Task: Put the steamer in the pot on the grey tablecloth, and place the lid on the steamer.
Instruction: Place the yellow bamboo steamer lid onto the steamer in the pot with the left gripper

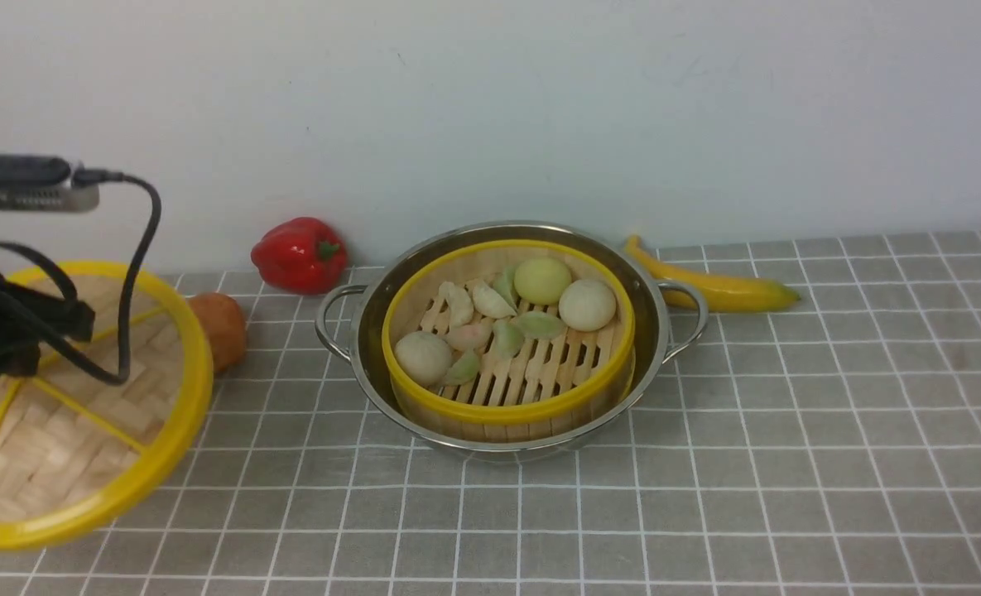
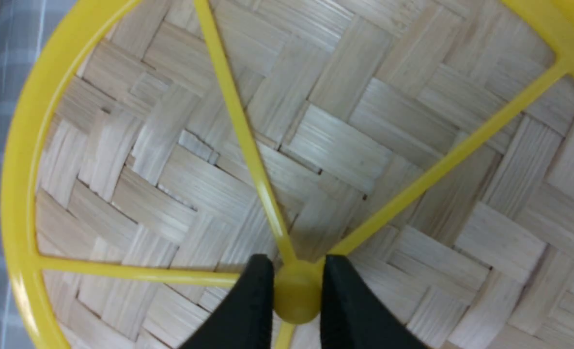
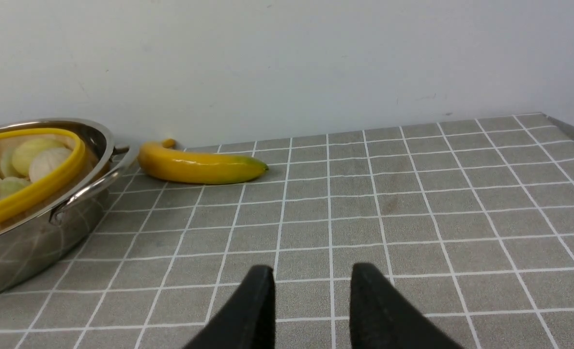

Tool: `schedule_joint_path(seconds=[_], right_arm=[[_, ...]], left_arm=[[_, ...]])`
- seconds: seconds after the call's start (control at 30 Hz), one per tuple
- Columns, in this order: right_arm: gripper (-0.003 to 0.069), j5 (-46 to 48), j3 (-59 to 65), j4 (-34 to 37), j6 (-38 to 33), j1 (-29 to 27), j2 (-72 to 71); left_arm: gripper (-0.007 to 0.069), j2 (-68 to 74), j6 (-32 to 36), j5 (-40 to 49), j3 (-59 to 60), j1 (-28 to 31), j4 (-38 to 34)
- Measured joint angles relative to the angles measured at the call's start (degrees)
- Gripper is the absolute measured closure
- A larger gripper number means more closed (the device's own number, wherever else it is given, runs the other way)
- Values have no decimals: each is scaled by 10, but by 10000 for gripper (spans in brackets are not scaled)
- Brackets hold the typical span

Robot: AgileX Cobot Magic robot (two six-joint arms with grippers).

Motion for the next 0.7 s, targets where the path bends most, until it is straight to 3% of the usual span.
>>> schedule_joint_path(seconds=[0.3,0.5,0.7], right_arm=[[419,0,0,0,0,0,0],[419,0,0,0,0,0,0],[419,0,0,0,0,0,0]], left_arm=[[509,36,268,23,-89,-7,-191],[509,74,351,16,-99,-59,-209],[509,111,377,-13,-133,-125,-209]])
